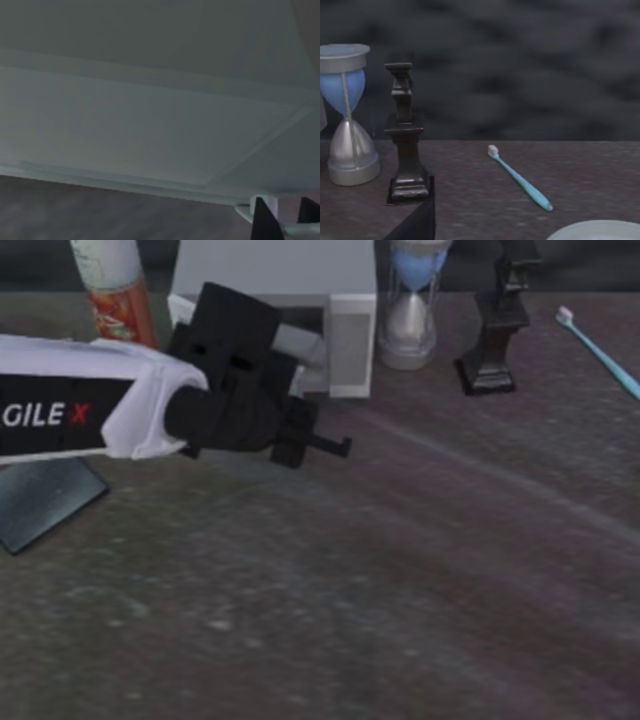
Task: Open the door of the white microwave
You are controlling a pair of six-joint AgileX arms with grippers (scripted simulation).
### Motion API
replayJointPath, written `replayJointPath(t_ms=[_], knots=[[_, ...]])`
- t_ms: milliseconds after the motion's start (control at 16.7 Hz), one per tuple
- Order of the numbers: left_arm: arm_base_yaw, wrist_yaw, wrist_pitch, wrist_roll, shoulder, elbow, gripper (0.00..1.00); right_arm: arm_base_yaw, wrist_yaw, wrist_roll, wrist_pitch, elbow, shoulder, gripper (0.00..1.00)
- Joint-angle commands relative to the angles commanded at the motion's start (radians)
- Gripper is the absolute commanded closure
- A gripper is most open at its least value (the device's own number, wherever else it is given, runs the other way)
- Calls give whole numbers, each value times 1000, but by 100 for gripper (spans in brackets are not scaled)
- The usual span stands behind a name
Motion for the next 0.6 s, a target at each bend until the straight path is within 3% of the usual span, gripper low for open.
replayJointPath(t_ms=[600], knots=[[24,60,7,66,-28,-40,100,0,0,0,0,0,0,0]])
